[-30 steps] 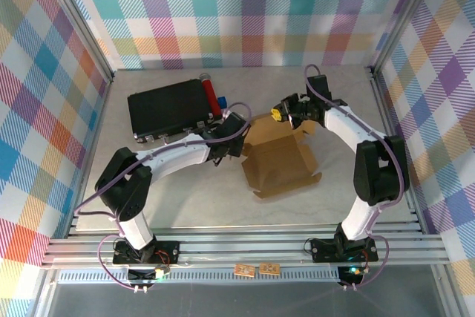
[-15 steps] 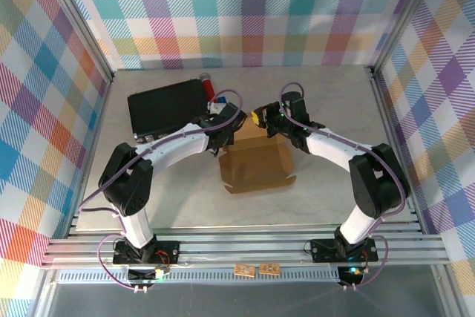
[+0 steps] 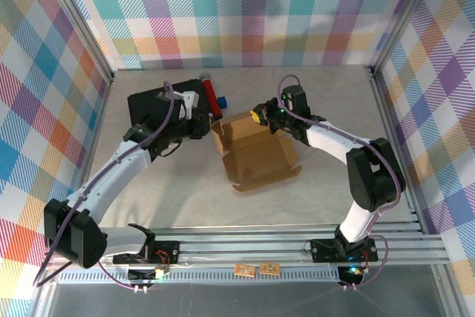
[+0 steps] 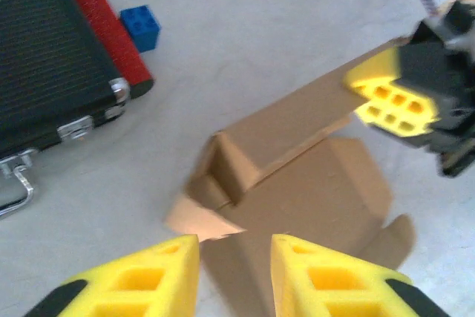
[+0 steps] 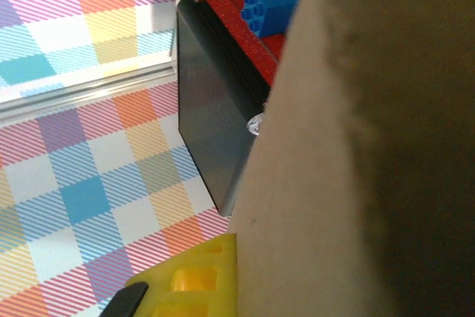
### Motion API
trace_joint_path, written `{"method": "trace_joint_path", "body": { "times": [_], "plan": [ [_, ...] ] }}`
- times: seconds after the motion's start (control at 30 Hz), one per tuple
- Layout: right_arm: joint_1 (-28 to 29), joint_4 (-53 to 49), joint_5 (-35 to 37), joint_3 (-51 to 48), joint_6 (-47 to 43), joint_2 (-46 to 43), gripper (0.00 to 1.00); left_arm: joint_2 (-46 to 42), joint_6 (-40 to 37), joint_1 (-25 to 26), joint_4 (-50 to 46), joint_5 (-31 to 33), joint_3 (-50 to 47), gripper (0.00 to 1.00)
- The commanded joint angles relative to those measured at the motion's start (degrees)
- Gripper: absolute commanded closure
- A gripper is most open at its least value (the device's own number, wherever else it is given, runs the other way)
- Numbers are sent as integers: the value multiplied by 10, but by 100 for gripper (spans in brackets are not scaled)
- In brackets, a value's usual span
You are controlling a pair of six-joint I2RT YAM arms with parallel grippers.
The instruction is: Fold the paper box
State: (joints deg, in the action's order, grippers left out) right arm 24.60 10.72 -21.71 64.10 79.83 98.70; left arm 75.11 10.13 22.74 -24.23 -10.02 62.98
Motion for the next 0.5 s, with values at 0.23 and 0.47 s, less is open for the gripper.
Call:
{"method": "trace_joint_path", "body": {
  "times": [0.23, 0.47],
  "plan": [
    [-15, -57, -69, 48, -71, 38, 100, 166, -152, -15, 25, -20, 0, 77],
    [-25, 3, -108, 29, -85, 64, 100, 148, -153, 0, 108, -82, -46, 73]
  ]
}}
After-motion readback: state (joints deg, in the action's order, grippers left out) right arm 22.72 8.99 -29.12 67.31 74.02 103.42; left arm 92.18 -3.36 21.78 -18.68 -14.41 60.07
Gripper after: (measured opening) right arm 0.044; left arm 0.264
